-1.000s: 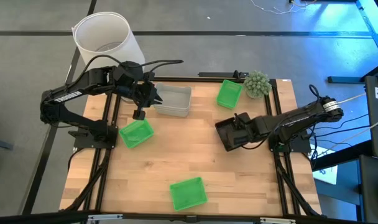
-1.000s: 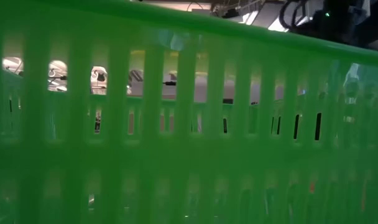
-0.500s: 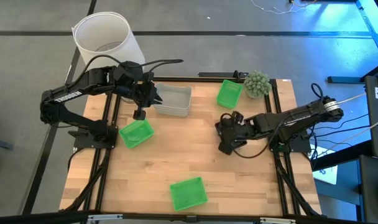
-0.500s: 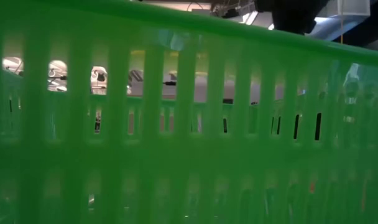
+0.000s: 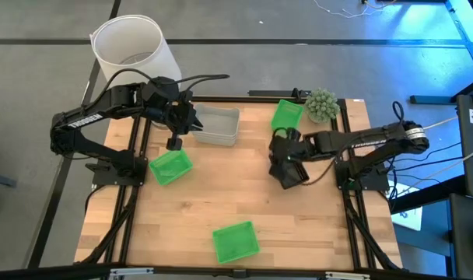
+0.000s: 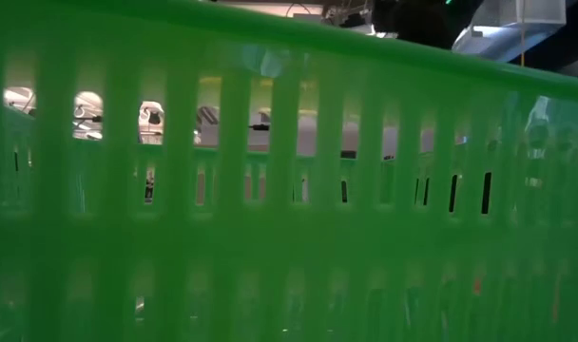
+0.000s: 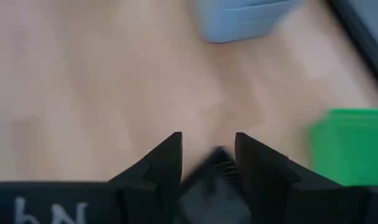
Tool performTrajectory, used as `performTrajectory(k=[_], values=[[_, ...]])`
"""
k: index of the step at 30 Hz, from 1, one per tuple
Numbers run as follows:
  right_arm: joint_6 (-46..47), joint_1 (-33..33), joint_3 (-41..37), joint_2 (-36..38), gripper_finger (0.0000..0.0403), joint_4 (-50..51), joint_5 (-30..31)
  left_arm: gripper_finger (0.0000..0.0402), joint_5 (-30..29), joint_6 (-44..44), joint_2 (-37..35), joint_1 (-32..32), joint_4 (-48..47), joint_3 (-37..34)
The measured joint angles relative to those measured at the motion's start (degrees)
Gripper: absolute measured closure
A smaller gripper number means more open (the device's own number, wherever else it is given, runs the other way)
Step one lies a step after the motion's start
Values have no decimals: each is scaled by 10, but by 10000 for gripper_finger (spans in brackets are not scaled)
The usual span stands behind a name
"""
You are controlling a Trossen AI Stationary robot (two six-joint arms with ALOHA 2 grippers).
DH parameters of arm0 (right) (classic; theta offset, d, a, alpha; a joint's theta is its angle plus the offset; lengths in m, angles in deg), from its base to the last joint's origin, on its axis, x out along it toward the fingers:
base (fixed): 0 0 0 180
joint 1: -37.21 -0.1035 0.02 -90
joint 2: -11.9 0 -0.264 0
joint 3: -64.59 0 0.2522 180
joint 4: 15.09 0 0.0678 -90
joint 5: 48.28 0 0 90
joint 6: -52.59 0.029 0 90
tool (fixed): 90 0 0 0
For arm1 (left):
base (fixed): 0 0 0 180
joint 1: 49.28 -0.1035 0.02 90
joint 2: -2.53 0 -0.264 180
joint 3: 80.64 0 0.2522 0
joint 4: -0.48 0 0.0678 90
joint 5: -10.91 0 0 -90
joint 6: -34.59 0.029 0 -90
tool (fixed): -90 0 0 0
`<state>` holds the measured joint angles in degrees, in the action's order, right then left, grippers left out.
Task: Stack baskets by color
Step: Stack the top green bin on top of the bottom the green bin
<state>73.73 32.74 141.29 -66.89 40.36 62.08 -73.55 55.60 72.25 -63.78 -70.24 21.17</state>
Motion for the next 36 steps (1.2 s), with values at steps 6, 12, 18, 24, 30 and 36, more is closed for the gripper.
performTrajectory(k=[6, 12, 18, 24, 30, 36], values=[[-5, 95, 0, -5, 256, 1, -9, 363, 0, -1, 0, 0, 0, 0], [-17, 195, 0, -38, 256, -3, -109, 363, -3, -6, 0, 0, 3, 0], [-29, 255, 0, -77, 256, -3, -130, 363, -6, -15, 0, 0, 8, 0], [-84, 297, 0, -109, 256, -10, -127, 363, -22, -15, 0, 0, 11, 0], [-135, 314, 0, -137, 256, -19, -139, 363, -35, -16, 0, 0, 12, 0], [-153, 321, 0, -160, 256, -25, -140, 363, -36, -16, 0, 0, 12, 0]])
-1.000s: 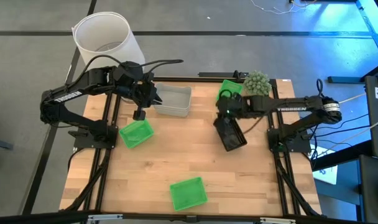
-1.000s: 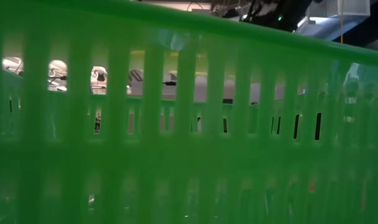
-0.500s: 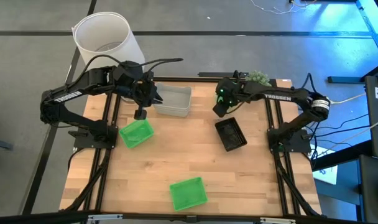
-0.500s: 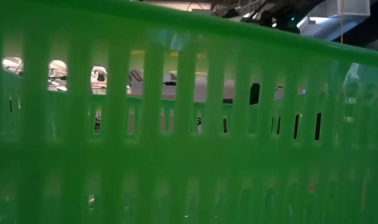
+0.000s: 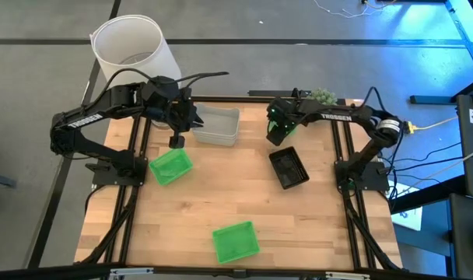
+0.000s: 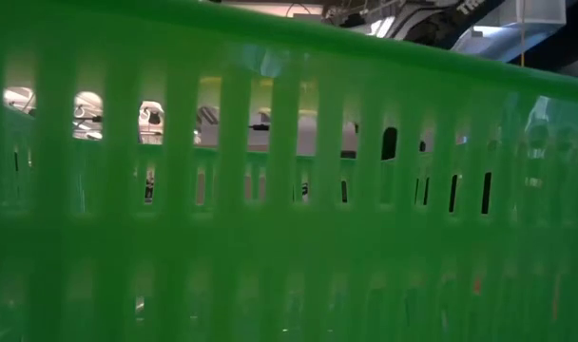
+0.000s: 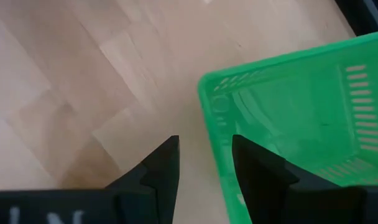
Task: Stack baskets by color
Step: Stack the top green bin on top of the bottom the green bin
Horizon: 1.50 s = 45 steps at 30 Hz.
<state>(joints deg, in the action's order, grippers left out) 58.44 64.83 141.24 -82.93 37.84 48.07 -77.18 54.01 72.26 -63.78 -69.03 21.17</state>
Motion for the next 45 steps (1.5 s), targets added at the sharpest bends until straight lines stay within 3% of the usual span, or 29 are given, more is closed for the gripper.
performTrajectory(k=[6, 20, 25, 33, 45], values=[[-11, -1, 0, -20, 256, -13, 28, 363, -16, 1, 0, 0, 0, 0], [-34, 0, 0, -60, 259, -31, 31, 363, -18, 2, 0, 0, 0, 0], [-34, 0, 0, -69, 294, -40, 30, 363, -18, 2, 0, 0, 0, 0], [-53, 0, 0, -71, 394, -63, 32, 363, -18, 2, 0, 0, 0, 0], [-95, -15, 17, -71, 399, -53, 32, 363, -18, 1, 0, 0, -1, 0]])
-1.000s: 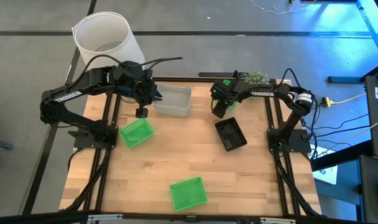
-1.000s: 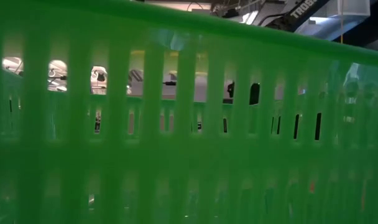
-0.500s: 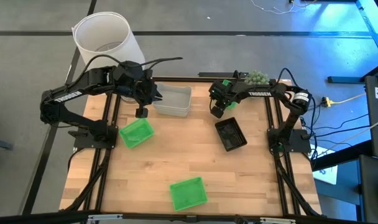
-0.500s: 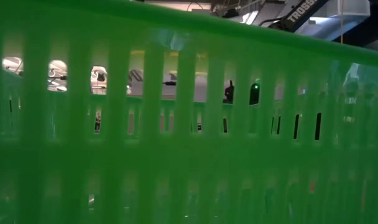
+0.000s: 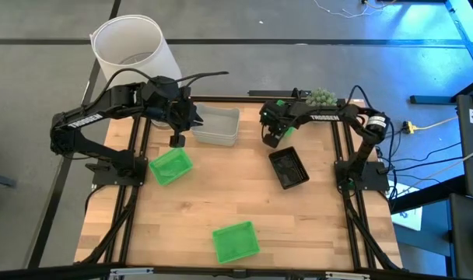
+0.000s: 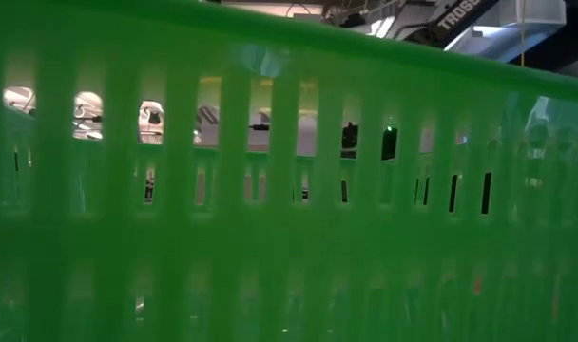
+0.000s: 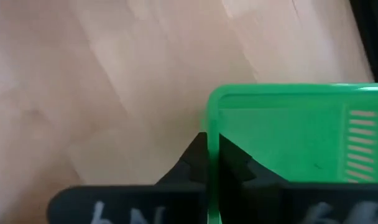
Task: Stack baskets by color
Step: Stack the top green bin on top of the bottom the green bin
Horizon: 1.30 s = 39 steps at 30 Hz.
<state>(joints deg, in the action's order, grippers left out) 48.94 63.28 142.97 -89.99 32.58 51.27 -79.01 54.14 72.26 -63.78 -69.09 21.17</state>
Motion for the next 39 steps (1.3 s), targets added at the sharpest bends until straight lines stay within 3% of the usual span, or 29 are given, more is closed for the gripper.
performTrajectory(k=[14, 18, 24, 34, 39], values=[[-59, -96, 145, 0, 401, 144, 4, 363, 0, -3, 0, 0, 0, 0], [-60, -140, 184, 0, 401, 190, 38, 363, 0, -15, 0, 0, 0, 0], [-101, -224, 224, 0, 402, 217, 34, 363, 21, -16, 0, 0, 0, 0], [-134, -378, 241, 1, 402, 206, -11, 363, 35, -16, 0, 0, -3, 0], [-203, -437, 241, 1, 402, 169, -67, 363, 55, -9, 0, 0, -3, 0]])
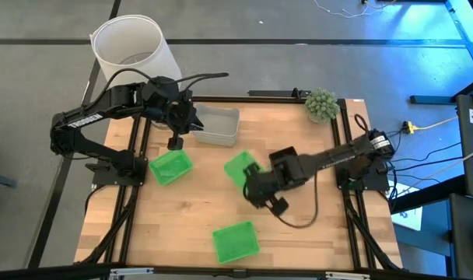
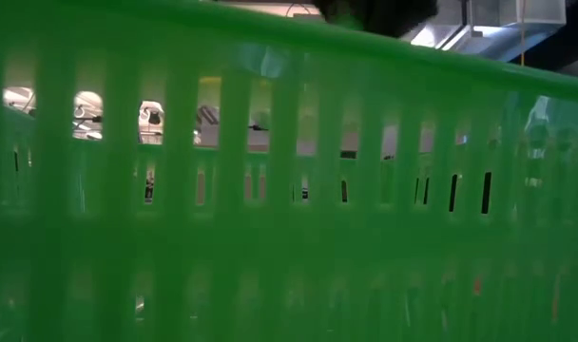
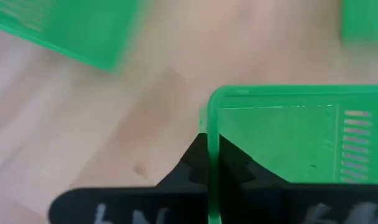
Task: Stack baskets by color
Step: Stack the top green bin on top of the bottom the green bin
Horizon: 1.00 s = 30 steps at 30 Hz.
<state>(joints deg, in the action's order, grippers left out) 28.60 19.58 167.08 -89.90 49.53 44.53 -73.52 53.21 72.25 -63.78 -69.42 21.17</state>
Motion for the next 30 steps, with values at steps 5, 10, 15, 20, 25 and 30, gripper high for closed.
performTrajectory(k=[5, 10, 15, 20, 25, 30], values=[[-36, -31, 0, 0, 402, -59, -16, 363, 1, -4, 0, 0, 0, 0], [-44, -49, 0, 0, 402, -82, -32, 363, 0, -47, 0, 0, 0, 0], [-129, -67, 0, 0, 402, -53, -52, 363, 1, -62, 0, 0, 0, 0], [-185, -68, 0, 0, 402, -46, -103, 363, 43, -149, 0, 1, 0, 0], [-226, -70, 0, 0, 402, -35, -101, 363, 58, -164, 0, 46, 0, 0], [-232, -78, 6, 0, 402, -30, -101, 363, 22, -214, 0, 134, -19, 0]])
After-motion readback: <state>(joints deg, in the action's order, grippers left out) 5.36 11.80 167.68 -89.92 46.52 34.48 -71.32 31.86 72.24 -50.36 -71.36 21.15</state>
